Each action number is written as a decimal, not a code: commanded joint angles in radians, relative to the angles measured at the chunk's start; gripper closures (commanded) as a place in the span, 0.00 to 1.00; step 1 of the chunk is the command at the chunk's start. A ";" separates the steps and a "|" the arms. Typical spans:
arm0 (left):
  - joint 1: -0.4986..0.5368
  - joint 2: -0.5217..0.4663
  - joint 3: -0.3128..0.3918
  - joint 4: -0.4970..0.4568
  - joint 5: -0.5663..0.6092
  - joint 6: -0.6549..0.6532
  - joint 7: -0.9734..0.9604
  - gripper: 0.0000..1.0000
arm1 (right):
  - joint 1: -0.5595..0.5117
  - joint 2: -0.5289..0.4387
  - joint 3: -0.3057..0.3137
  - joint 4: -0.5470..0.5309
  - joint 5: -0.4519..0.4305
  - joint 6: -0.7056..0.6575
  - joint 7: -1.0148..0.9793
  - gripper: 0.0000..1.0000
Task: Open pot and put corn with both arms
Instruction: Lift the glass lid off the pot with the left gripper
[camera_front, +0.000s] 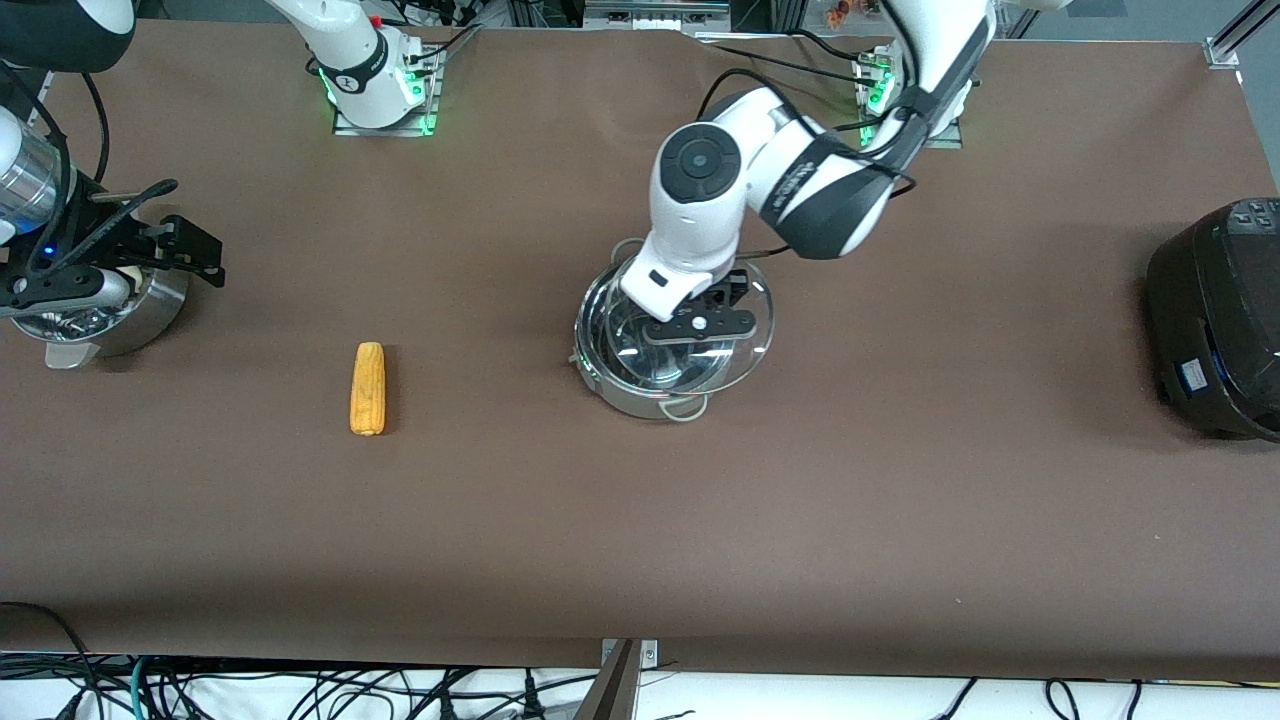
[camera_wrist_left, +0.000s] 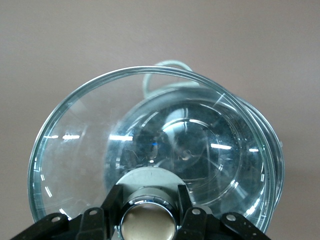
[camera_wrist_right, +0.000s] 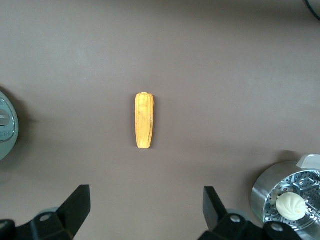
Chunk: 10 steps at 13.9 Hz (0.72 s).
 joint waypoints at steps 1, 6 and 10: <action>0.080 -0.062 -0.011 0.069 -0.032 -0.169 0.148 0.75 | -0.003 -0.002 0.004 0.001 -0.014 -0.013 -0.011 0.00; 0.282 -0.168 0.003 0.068 -0.018 -0.360 0.579 0.75 | 0.000 0.000 0.004 -0.002 -0.016 -0.014 -0.012 0.00; 0.467 -0.155 0.004 0.007 -0.014 -0.335 0.820 0.75 | -0.003 0.033 0.004 -0.002 -0.016 -0.028 -0.014 0.00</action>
